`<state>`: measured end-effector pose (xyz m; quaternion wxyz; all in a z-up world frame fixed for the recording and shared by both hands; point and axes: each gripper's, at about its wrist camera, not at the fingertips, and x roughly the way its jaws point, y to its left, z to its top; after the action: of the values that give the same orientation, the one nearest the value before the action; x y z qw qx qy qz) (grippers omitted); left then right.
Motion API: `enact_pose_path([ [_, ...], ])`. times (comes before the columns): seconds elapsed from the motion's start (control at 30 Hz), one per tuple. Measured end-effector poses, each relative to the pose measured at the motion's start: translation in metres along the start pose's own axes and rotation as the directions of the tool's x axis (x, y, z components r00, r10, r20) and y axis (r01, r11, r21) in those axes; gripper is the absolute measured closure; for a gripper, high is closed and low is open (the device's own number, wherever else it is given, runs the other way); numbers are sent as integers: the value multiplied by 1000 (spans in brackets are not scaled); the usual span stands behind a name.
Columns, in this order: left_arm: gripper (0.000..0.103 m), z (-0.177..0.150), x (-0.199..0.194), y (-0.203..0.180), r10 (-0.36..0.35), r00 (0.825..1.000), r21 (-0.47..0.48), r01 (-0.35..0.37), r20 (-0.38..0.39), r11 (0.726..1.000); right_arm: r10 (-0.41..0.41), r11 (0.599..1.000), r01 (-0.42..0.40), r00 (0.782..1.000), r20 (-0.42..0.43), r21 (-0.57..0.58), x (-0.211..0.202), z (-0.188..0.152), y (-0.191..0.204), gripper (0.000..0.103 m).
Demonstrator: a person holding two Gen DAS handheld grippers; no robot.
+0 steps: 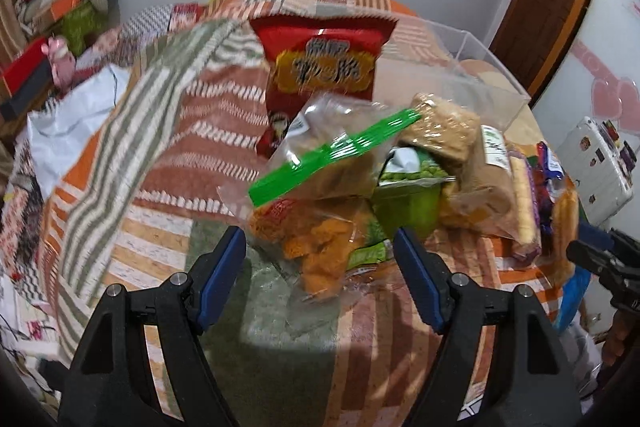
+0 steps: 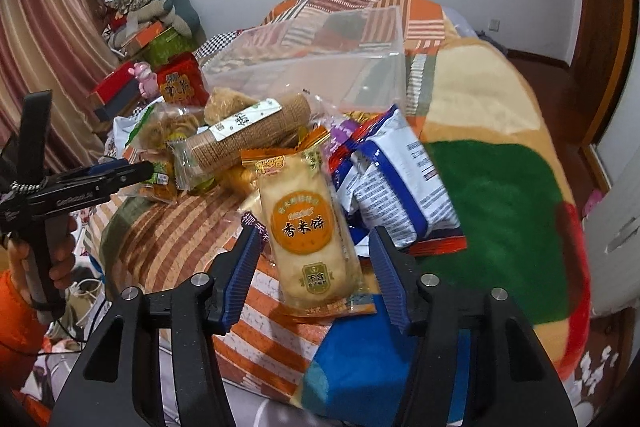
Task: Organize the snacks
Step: 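Grasp the orange fried-snack bag with the left gripper while the right grasps the rice cracker packet, then carry both snacks over the clear box and open both grippers to drop them in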
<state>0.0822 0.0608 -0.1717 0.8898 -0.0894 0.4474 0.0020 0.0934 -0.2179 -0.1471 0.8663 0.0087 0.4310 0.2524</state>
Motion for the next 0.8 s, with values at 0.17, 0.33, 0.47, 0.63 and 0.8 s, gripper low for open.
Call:
enact_pose_path([
  [0.17,22,3,17,6,-28,999,-36,27,-24,999,20,1000,-20,999,-26,-1,13,5,0,58],
  [0.33,18,1,33,7,-36,998,-48,34,-48,998,42,999,-42,998,-36,2,18,4,1,60],
  [0.47,18,2,39,15,-45,998,-77,41,-49,996,59,998,-59,997,-55,1,22,2,5,71],
  [0.63,35,-1,36,10,-23,999,-50,21,-44,999,76,997,-75,997,-31,18,13,2,2,72],
  [0.8,43,-4,27,12,-38,998,-73,34,-55,997,87,996,-87,996,10,23,1,5,3,72],
])
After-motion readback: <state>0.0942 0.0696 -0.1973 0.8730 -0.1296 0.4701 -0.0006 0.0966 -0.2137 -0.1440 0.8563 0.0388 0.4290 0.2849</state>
